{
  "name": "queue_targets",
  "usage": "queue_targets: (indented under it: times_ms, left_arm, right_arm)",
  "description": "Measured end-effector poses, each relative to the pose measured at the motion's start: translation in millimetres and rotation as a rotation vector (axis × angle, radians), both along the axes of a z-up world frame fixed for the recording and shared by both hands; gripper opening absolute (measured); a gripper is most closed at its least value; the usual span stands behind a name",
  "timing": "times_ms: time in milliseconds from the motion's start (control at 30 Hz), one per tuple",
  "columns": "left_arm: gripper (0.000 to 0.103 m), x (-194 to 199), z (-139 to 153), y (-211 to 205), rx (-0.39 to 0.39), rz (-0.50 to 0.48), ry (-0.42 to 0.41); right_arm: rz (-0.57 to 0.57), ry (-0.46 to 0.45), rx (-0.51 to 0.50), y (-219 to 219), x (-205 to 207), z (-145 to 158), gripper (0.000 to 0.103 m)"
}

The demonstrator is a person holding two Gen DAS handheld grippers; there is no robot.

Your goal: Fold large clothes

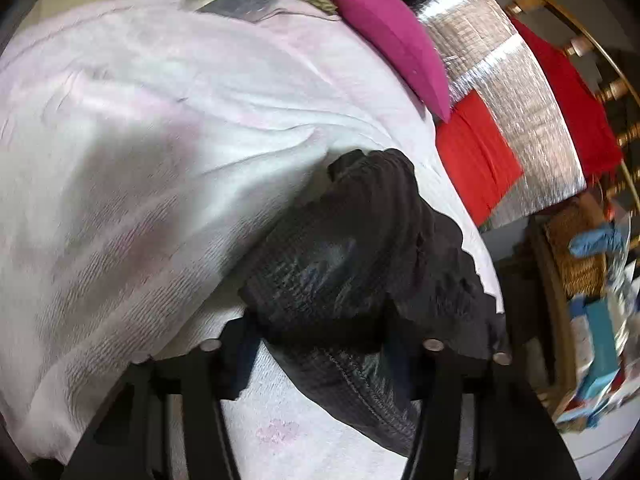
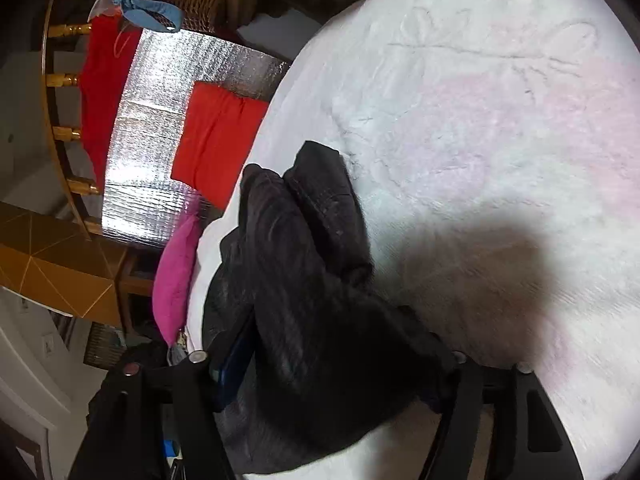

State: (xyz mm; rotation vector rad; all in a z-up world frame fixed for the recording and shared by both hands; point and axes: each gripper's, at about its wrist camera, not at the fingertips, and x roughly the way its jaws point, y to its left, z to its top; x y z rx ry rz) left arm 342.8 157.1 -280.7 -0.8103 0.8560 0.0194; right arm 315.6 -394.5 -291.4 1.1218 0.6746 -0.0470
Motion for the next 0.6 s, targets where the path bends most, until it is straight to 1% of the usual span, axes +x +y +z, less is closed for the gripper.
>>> queue_targets:
  times_ms: [33,67,100,133,167,200,267,300,333,400,433,533,567,600]
  left_arm:
    - [0.044,0.3,2.3,-2.9,0.018,-0.008,-0.011]
    - [0.039,-1.6,6.9,-5.8,0.040,-0.018,-0.032]
    - [0.037,-3.7,10.6,-7.4,0.049,-0.025,-0.049]
    - [0.035,-5.9,15.1,-8.6,0.056,-0.035,-0.069]
    - [0.035,-8.4,17.9,-8.6,0.063,-0.042,-0.078]
    - [0.034,-9.9,17.9,-8.4,0.066,-0.046,-0.076]
    - [0.035,-10.4,11.9,-8.9,0.074,-0.048,-0.046]
    - [0.036,-9.8,7.4,-9.0,0.090,-0.049,-0.015]
    - [0.038,-7.9,2.7,-9.6,0.101,-0.051,0.016]
    - [0.045,-8.1,2.2,-10.5,0.123,-0.040,0.032]
    - [0.049,-9.0,5.3,-12.8,0.153,-0.040,0.038]
    - [0.057,-15.5,20.3,-26.1,0.283,-0.050,0.047]
    - [0.062,-22.5,29.9,-32.3,0.353,-0.055,0.033]
    - [0.066,-30.1,36.2,-35.7,0.402,-0.052,0.019]
  right_arm:
    - [0.004,-0.007,-0.052,4.3,0.0,6.9,0.057]
    - [0.008,-0.020,-0.099,8.0,-0.1,15.0,0.052]
    - [0.012,-0.037,-0.140,11.4,-1.4,22.7,0.049]
    - [0.014,-0.053,-0.175,14.2,-3.6,29.8,0.048]
    - [0.015,-0.071,-0.212,17.9,-5.0,36.4,0.047]
    - [0.014,-0.070,-0.232,19.5,-5.4,37.8,0.047]
    - [0.013,-0.011,-0.265,18.5,-1.2,30.5,0.047]
    - [0.017,0.028,-0.270,18.0,3.3,24.2,0.047]
    - [0.028,0.060,-0.265,16.9,8.1,17.2,0.047]
    - [0.032,0.059,-0.255,16.1,9.1,15.9,0.049]
    - [0.034,0.063,-0.269,17.4,8.4,18.7,0.049]
    - [0.022,0.080,-0.248,18.1,0.2,24.0,0.059]
    - [0.015,0.090,-0.239,18.0,-2.3,25.8,0.064]
    - [0.008,0.096,-0.234,17.4,-5.4,28.2,0.067]
